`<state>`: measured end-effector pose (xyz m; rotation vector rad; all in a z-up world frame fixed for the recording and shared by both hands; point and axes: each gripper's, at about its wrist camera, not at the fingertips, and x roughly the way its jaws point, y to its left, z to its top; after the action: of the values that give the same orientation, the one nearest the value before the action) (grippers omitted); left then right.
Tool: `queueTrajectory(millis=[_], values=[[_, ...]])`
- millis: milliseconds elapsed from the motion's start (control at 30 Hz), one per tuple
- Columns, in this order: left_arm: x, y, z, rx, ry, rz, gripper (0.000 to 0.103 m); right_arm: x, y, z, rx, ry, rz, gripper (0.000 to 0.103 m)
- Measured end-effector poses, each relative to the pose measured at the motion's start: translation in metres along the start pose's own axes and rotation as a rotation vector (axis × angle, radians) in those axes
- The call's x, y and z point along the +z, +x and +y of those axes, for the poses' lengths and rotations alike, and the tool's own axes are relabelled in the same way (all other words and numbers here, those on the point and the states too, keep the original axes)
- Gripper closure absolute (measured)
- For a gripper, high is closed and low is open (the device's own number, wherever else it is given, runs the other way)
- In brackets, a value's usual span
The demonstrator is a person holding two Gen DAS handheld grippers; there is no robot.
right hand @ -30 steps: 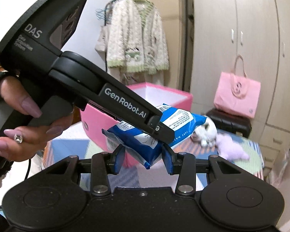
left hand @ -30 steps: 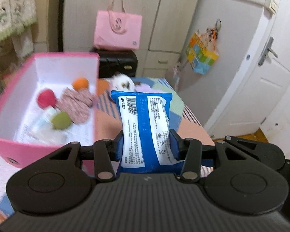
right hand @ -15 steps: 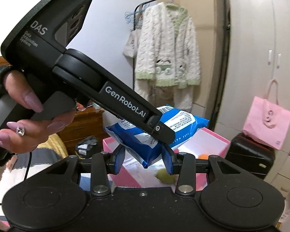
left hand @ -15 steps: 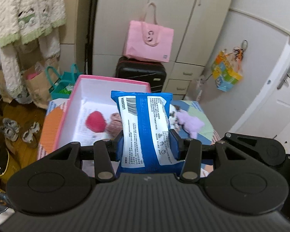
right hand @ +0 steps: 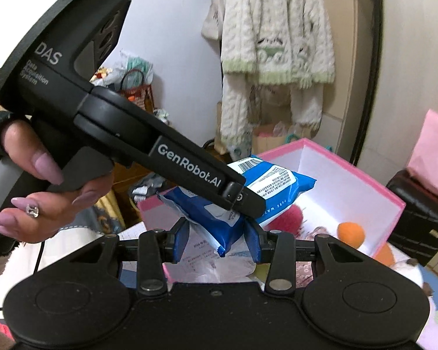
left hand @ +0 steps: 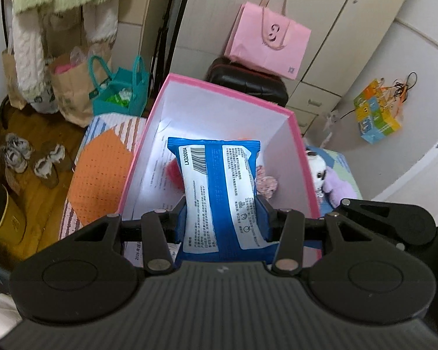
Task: Organize soft objects
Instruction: 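Lift the blue wipe pack with the left gripper and carry it over the box, then open the left gripper to drop the wipe pack into the box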
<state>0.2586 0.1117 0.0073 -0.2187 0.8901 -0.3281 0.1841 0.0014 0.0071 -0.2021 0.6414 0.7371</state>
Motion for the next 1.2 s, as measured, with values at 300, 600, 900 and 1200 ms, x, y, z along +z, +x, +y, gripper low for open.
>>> queueTrajectory(millis=[300, 600, 900, 1200], values=[[0.007, 0.037, 0.01, 0.036, 0.006, 0.048, 0.059, 0.0, 0.028, -0.019, 0.012, 0.015, 0.053, 0.057], [0.005, 0.048, 0.004, 0.08, 0.061, 0.066, 0.057, -0.001, 0.043, -0.019, -0.006, -0.011, 0.098, 0.057], [-0.012, 0.013, -0.008, 0.044, 0.144, -0.008, 0.038, -0.01, 0.031, -0.012, -0.106, -0.03, 0.141, 0.056], [-0.032, -0.035, -0.014, 0.073, 0.192, -0.065, 0.034, -0.015, -0.008, -0.005, -0.147, -0.038, 0.112, 0.054]])
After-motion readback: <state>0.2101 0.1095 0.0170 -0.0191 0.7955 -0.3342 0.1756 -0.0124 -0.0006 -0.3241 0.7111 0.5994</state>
